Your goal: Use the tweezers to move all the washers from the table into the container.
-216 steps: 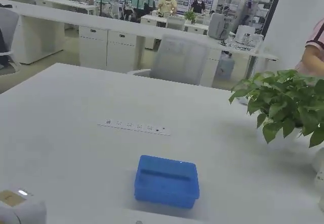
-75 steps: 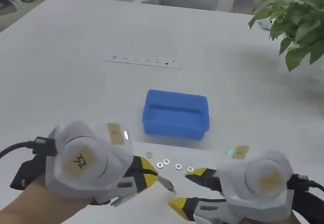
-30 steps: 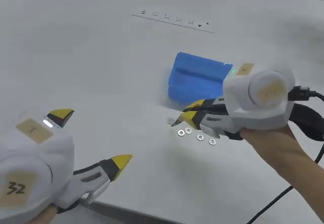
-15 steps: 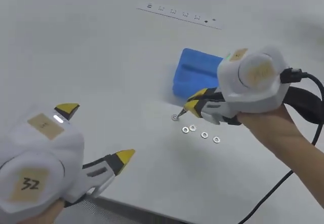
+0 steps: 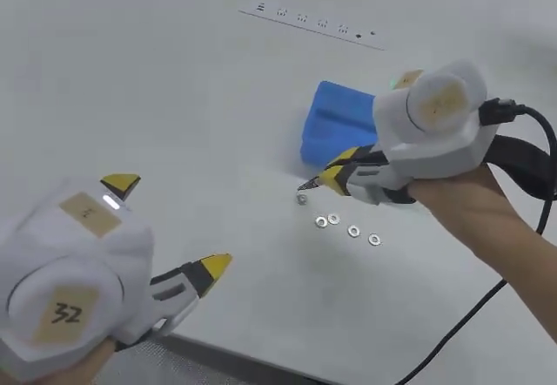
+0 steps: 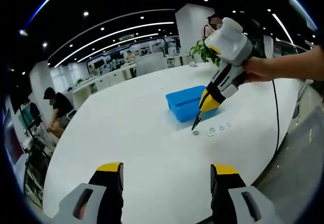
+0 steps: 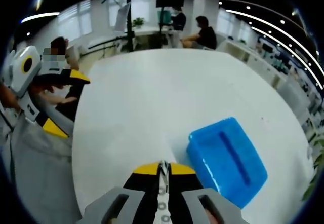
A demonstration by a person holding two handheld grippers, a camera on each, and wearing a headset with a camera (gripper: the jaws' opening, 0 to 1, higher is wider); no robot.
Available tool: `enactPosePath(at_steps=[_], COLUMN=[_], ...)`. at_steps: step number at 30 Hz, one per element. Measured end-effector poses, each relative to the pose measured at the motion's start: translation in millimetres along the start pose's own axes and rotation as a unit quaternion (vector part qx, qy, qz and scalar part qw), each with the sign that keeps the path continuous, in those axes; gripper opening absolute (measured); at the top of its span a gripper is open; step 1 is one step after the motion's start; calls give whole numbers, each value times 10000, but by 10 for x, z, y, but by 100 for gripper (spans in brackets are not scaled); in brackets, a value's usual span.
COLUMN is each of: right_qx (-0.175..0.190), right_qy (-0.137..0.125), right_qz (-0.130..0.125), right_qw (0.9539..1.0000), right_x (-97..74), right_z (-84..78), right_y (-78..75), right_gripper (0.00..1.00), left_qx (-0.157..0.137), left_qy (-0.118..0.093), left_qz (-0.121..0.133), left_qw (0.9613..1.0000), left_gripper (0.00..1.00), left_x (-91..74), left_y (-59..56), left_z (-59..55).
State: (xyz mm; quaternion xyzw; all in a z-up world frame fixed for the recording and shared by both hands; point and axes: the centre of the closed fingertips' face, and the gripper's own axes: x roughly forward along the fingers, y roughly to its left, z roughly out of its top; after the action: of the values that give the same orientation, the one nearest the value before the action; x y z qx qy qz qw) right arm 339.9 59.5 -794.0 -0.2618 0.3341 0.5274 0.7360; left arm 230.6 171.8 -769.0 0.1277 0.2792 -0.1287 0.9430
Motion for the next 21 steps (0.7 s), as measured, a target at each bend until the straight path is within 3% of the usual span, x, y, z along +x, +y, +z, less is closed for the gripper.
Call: enactPosePath(at_steps=[8, 13, 18, 21], right_qx=[-60, -160, -155, -197], right_qy=[373, 632, 506, 368], right_qz=[-46, 34, 77, -95], right_qw=[9993, 9979, 9986, 9991], right_x=[-102, -46, 19, 49], right_z=[-143, -202, -65, -43], right_y=[14, 42, 39, 9], right_gripper=[1, 1, 1, 1], left_qx=[100, 122, 148, 150], left_qy=[40, 71, 104, 116], left_qz=[-14, -16, -4, 13], left_qw=[9999, 9999, 9998, 9998], left_gripper=[70, 71, 70, 70], left_x=[11, 17, 22, 22], left_y=[-13, -13, -6, 4], left_z=[-18, -31, -47, -52])
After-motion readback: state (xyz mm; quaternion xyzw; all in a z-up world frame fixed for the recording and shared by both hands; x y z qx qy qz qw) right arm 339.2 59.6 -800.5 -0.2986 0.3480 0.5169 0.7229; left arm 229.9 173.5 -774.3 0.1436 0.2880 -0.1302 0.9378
